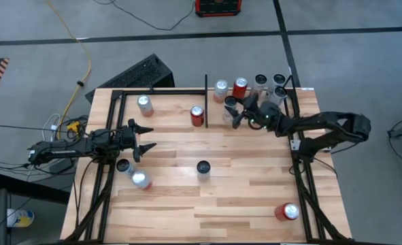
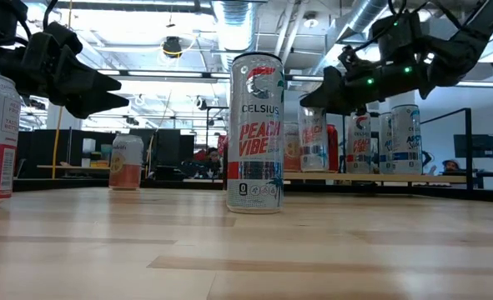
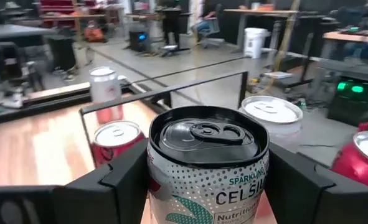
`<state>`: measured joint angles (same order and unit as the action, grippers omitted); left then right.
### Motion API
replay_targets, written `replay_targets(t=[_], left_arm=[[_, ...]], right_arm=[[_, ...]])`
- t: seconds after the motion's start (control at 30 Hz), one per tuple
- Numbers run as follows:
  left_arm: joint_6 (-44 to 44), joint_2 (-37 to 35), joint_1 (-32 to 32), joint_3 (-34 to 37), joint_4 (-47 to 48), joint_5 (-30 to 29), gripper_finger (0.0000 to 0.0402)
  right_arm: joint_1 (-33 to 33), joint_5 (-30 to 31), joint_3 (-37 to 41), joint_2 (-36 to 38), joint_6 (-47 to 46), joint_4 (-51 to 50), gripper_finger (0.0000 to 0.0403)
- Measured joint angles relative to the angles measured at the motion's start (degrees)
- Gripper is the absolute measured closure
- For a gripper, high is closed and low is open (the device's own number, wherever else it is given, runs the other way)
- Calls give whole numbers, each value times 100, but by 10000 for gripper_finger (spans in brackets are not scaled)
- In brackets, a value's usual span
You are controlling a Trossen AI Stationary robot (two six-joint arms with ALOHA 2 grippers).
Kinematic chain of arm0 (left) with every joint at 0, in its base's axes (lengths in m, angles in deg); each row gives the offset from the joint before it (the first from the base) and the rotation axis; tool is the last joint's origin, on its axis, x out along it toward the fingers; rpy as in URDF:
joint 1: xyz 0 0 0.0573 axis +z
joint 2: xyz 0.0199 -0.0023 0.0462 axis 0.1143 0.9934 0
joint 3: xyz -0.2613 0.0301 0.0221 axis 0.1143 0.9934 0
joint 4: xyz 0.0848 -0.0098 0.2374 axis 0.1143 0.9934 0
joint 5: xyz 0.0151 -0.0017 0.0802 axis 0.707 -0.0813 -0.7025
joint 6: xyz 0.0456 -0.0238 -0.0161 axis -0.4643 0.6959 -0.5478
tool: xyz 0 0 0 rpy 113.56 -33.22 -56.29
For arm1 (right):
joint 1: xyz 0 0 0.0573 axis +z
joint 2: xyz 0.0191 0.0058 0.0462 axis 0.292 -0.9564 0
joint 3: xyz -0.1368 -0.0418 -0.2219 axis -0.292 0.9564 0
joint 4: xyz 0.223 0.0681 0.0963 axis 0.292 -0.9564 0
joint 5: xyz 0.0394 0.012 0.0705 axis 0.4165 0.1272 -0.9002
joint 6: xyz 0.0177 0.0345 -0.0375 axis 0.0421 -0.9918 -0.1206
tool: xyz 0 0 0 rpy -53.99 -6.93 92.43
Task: Place canned beverage on shelf
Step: Put the black pink soda can on the shelf
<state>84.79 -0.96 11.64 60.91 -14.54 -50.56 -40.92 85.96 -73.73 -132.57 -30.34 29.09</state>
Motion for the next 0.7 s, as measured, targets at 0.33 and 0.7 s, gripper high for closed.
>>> replay_targets(t=[0.33, 0.7], left_arm=[[0, 0, 0, 0, 0, 0, 74], [-1, -1, 0, 1, 0, 0, 74]], right_arm=[[-777, -1599, -2, 132, 211, -234, 122], [-986, -1769, -15, 125, 476, -354, 100]])
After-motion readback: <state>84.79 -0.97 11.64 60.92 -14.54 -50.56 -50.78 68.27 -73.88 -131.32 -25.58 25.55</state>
